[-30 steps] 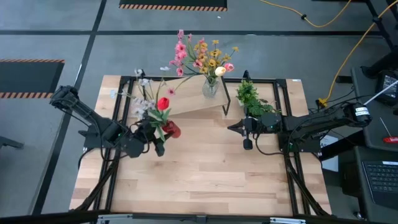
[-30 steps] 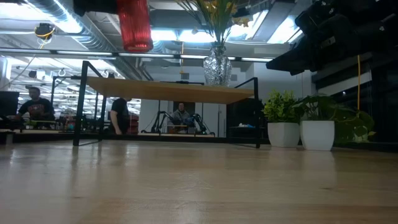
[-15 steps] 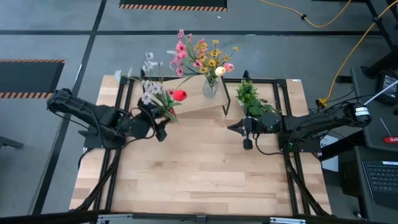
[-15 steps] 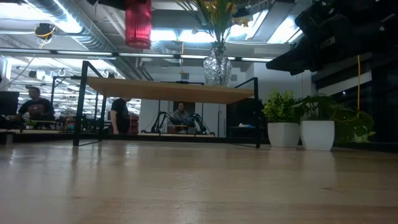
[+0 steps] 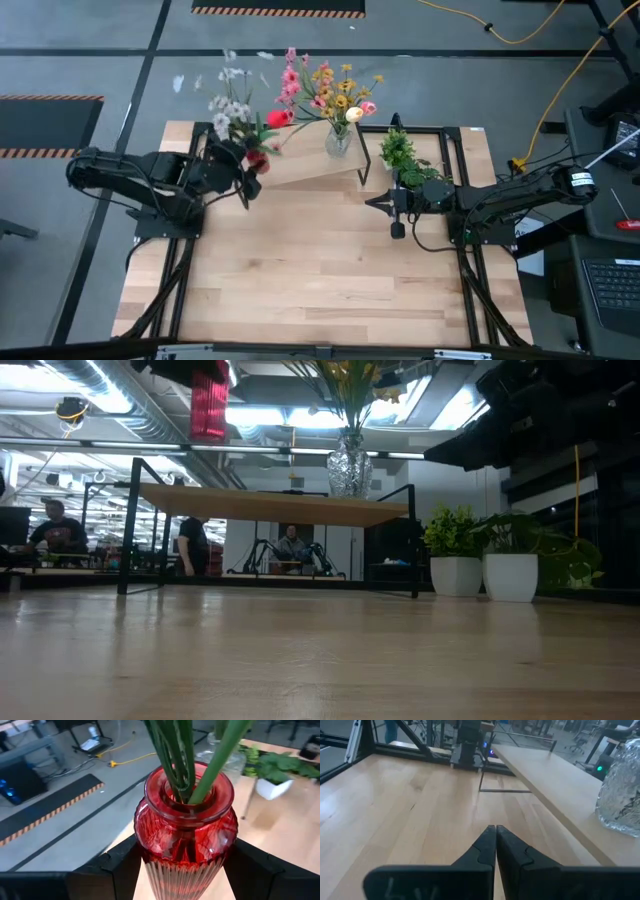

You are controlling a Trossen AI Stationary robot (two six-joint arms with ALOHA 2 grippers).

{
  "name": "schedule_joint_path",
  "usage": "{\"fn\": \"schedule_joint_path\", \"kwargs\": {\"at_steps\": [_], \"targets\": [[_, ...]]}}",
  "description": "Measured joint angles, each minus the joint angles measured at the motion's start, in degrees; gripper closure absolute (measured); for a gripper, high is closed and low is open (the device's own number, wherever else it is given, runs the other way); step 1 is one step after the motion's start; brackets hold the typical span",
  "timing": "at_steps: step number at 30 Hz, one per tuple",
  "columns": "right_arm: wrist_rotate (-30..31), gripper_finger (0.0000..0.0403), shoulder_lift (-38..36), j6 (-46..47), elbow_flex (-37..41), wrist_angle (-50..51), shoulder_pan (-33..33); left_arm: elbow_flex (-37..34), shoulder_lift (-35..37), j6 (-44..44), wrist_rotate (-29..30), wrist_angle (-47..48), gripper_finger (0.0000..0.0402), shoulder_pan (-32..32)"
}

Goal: Pick and place flowers into a vace then onto a shelf
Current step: Put the red flower vase on the shelf

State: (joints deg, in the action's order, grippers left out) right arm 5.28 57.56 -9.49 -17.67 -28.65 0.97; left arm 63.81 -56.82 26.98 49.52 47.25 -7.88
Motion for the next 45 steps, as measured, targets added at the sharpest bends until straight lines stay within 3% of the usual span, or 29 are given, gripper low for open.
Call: {"fn": "schedule_joint_path", "kwargs": {"at_steps": [11,17,21,45], "targets": [[0.0,0.0386,0.0,1.9,0.0,0.3,0.0,-0.3,0.5,-0.8,-1.0,-2.0,0.0167,7.9],[-0.1,0.0386,0.0,2.0,0.0,0.3,0.0,-5.9,0.5,-3.4,-2.6,-9.8,0.0167,10.5],[-0.2,0.0386,0.0,1.9,0.0,0.3,0.0,-9.8,0.5,-5.7,-5.2,-16.4,0.0167,11.7],[-0.2,0.0386,0.0,1.9,0.0,0.6,0.0,-17.6,0.5,-4.9,-10.6,-23.4,0.0160,17.8]]}}
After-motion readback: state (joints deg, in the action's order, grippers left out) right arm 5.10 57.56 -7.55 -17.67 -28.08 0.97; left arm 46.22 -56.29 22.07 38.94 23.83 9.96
